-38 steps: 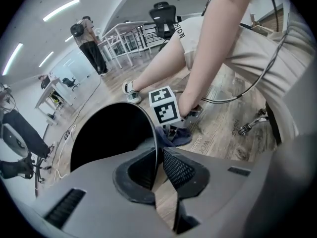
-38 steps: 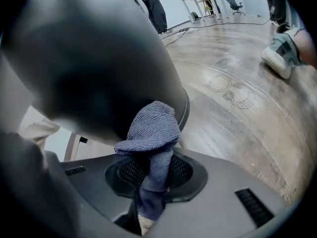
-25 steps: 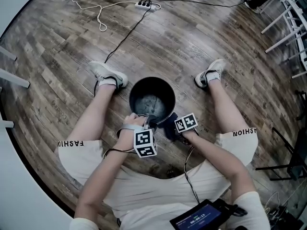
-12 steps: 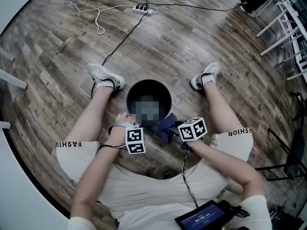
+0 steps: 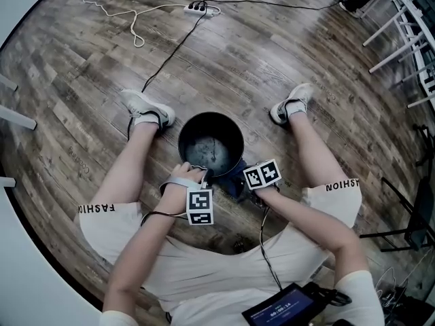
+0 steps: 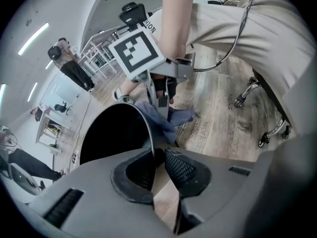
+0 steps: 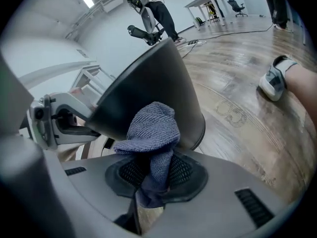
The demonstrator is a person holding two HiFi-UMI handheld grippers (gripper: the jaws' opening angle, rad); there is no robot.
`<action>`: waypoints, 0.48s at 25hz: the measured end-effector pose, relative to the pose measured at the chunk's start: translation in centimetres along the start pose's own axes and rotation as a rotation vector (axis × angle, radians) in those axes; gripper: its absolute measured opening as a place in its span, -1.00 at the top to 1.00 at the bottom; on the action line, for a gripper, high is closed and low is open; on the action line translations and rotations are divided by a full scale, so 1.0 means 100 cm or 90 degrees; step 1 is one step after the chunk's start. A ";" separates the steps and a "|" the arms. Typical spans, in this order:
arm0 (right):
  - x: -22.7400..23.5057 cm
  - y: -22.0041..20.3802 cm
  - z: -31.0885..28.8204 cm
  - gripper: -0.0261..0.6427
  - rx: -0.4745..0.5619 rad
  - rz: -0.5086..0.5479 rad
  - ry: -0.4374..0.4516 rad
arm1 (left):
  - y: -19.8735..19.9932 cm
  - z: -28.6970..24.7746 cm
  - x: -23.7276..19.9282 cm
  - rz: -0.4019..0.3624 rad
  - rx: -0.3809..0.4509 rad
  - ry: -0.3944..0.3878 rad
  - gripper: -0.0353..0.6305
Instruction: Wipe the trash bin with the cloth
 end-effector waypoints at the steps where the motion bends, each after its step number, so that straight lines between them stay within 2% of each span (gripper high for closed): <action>1: 0.008 -0.002 -0.008 0.66 -0.005 -0.005 -0.003 | 0.002 0.000 0.000 0.003 0.001 -0.002 0.66; 4: 0.033 -0.009 -0.032 0.66 -0.020 -0.026 -0.019 | 0.007 -0.001 -0.001 0.018 -0.001 -0.009 0.67; 9: 0.073 -0.013 -0.073 0.66 -0.048 -0.050 -0.050 | 0.016 -0.003 -0.004 0.086 -0.047 -0.014 0.68; 12: 0.089 -0.016 -0.092 0.66 -0.057 -0.075 -0.049 | 0.025 -0.005 -0.004 0.122 -0.045 -0.018 0.69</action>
Point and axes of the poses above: the fingertips, and each gripper's own axes: z backward along the fingers, x to its right, y out of its top, the point moved 8 cm from there along z, backward along the fingers, and after that the axes turned 9 degrees about -x, right-handed, at the moved point
